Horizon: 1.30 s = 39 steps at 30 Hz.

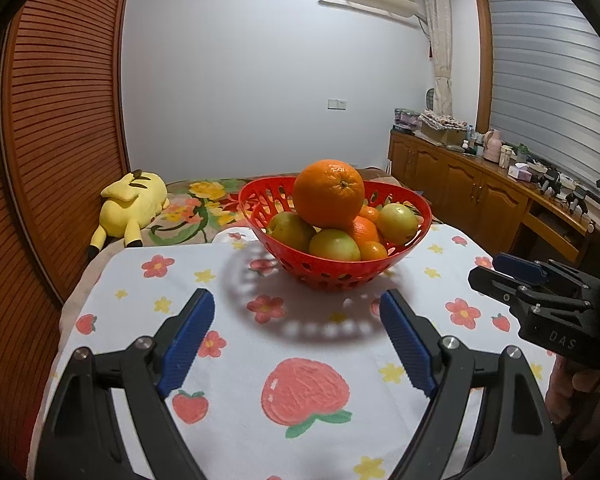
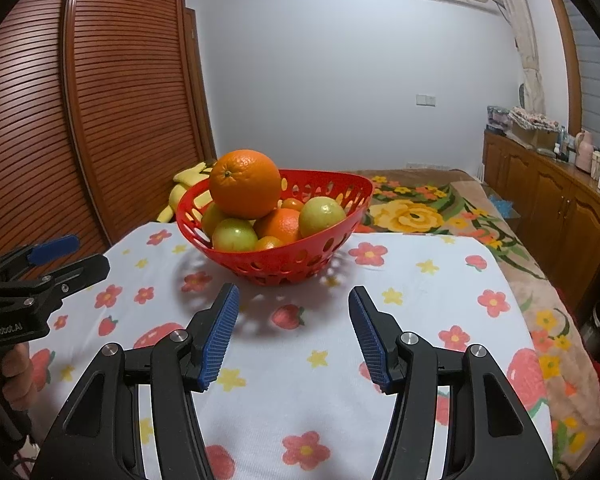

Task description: Organize fruits

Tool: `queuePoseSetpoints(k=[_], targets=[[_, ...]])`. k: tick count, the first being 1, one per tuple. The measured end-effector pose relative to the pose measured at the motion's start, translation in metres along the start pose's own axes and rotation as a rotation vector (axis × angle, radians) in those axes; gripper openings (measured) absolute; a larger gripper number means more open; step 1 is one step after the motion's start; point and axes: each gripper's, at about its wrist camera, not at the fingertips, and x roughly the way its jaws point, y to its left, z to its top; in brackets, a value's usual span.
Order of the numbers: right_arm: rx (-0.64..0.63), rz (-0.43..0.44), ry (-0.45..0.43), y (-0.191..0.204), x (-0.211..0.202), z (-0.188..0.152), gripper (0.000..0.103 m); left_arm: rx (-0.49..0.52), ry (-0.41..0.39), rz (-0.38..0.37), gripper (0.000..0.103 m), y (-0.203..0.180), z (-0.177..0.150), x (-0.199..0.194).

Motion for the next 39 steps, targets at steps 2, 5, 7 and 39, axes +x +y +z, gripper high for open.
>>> queuePoseSetpoints(k=[2, 5, 7, 39], targets=[[0.000, -0.001, -0.004, 0.000, -0.001, 0.000, 0.058, 0.000, -0.001, 0.000, 0.085, 0.000, 0.000, 0.000], [-0.002, -0.005, -0.009, 0.000, -0.002, 0.001, 0.058, 0.002, -0.004, -0.002, 0.086, -0.002, 0.000, -0.002], [-0.005, -0.009, -0.012, 0.001, -0.003, 0.002, 0.058, 0.003, -0.007, -0.003, 0.086, -0.002, 0.001, -0.003], [-0.006, -0.009, -0.022, 0.003, -0.007, 0.004, 0.058, 0.005, -0.019, -0.006, 0.086, -0.006, 0.001, -0.014]])
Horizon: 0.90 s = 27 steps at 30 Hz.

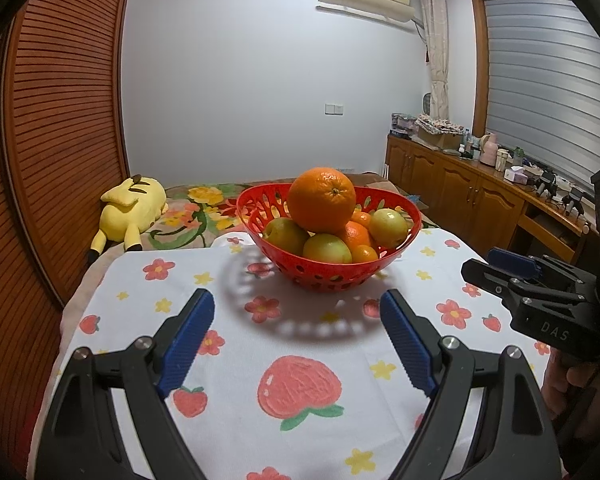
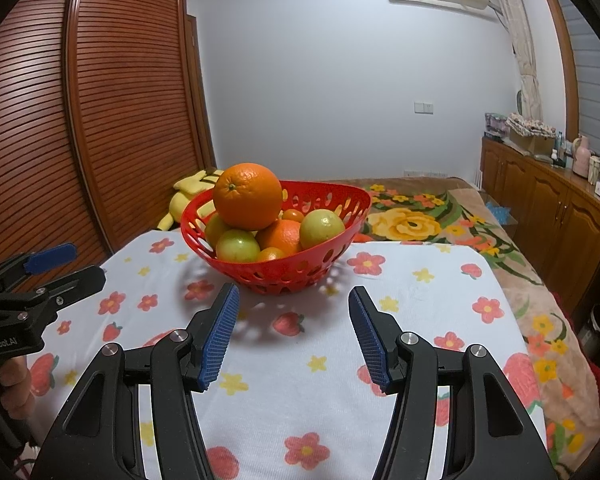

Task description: Organize fruits

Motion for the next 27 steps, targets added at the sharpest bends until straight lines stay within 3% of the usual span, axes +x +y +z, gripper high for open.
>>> queuePoseSetpoints(k=[27], targets=[[-0.001, 0.000, -0.007, 0.004, -0.002, 0.006, 0.058, 0.003, -0.015, -0.010, 0.086, -0.006, 0.003, -0.011]])
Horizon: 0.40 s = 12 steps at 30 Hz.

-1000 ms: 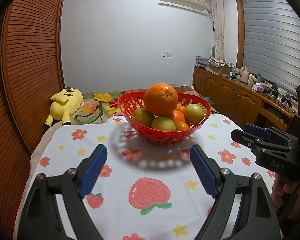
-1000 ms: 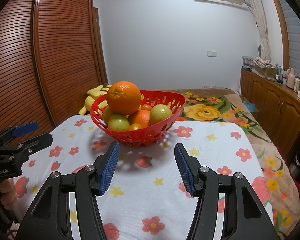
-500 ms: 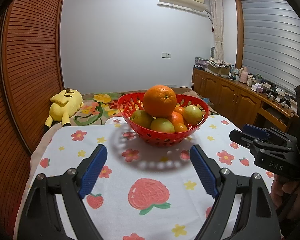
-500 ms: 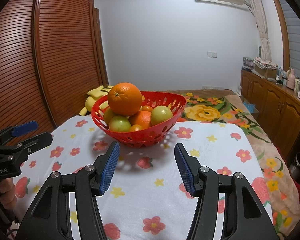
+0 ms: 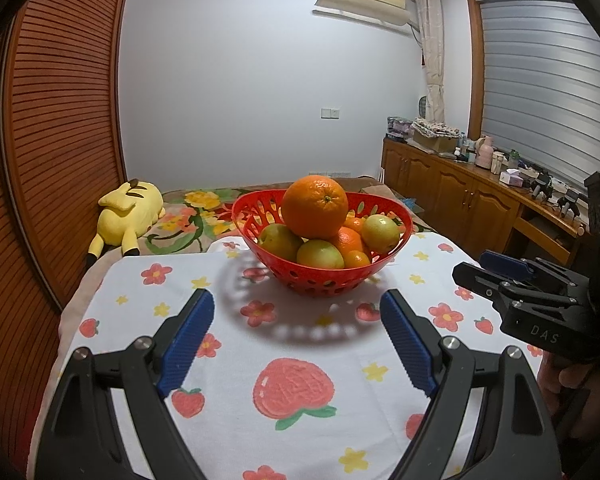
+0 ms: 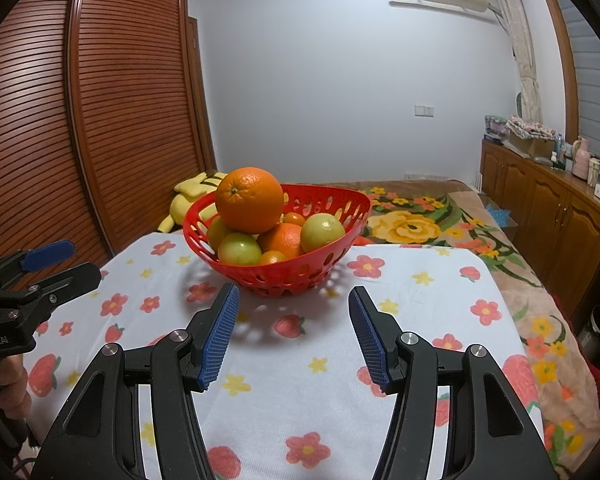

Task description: Organize fruits

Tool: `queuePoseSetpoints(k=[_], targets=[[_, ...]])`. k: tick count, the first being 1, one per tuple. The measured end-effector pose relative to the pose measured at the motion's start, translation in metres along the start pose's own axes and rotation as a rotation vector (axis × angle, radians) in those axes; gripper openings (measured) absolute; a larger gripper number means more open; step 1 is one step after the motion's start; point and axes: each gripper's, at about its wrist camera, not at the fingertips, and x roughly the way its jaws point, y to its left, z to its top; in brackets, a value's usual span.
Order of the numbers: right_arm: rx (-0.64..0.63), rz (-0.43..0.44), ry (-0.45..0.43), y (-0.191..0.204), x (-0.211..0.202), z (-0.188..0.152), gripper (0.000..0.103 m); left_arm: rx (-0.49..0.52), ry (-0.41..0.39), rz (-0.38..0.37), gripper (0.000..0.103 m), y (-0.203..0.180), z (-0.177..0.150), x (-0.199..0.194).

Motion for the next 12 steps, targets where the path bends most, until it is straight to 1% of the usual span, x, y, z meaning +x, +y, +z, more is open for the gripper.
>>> queuePoseSetpoints(k=[12], targets=[[0.000, -0.003, -0.002, 0.0005, -0.0010, 0.0009, 0.058, -0.001, 0.001, -0.002, 0.086, 0.0007, -0.0003, 0.0003]])
